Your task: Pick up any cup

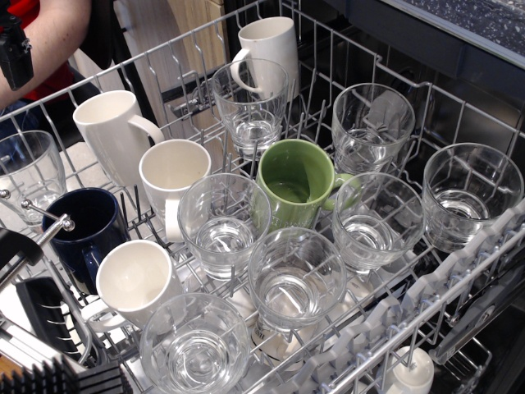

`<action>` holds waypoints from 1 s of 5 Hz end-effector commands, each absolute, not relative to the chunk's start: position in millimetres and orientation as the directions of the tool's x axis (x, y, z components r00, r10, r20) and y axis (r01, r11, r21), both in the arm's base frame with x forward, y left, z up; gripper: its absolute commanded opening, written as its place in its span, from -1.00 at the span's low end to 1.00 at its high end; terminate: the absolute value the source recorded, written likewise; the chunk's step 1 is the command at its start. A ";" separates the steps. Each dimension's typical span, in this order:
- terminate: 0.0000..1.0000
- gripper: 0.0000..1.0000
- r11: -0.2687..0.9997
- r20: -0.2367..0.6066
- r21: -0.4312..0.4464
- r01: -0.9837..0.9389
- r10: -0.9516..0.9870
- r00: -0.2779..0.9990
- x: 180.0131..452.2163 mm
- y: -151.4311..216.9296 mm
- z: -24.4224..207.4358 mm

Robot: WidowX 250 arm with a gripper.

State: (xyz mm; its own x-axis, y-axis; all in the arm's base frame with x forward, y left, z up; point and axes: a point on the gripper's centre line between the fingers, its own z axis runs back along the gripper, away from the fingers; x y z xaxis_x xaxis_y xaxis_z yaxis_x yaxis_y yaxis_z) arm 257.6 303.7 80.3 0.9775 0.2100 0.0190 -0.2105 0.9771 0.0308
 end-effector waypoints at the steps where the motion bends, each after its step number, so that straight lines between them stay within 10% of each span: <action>1: -1.00 1.00 0.977 0.019 0.031 -0.211 0.210 0.978 257.6 303.7 80.3; 5: -1.00 1.00 0.967 0.219 0.110 -0.229 0.201 0.955 242.4 329.5 -6.0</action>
State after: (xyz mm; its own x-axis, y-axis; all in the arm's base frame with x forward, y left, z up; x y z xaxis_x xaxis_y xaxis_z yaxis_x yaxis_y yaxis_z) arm 239.0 318.6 -29.7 0.9572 0.2182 0.1904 -0.2346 0.9697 0.0682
